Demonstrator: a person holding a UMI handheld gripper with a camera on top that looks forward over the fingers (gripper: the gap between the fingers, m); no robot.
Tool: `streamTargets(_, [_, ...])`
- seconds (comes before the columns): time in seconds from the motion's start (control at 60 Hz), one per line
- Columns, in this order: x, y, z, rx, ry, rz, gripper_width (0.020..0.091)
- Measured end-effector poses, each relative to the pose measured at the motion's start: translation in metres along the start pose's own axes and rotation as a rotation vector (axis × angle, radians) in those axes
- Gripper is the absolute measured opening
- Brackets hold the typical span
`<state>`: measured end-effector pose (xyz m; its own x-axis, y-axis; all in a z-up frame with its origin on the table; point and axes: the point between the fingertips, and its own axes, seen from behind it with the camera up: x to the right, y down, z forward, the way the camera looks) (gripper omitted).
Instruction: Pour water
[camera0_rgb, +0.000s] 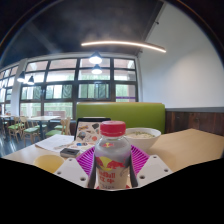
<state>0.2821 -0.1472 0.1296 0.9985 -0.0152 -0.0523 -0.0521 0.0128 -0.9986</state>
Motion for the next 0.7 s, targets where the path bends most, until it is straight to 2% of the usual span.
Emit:
streamTargets(0.067, [0.013,-0.003,-0.014,-0.016,-0.002,-0.002,0.0566])
streamTargets(0.15, [0.036,-0.004,-0.047,-0.066,-0.002,0.019,0.0793])
streamTargets(0.183, [0.030,-0.007,-0.046,-0.060,-0.010,0.027,0.0846])
streamTargets(0.317, [0.056,-0.033,-0.119,-0.055,0.013,0.014,0.0832])
streamTargets(0.55, [0.098,-0.082,-0.293,-0.039,0.047,0.004,0.0829])
streamTargets(0.7, [0.100,-0.087,-0.399,-0.042,0.009,0.037,0.0827])
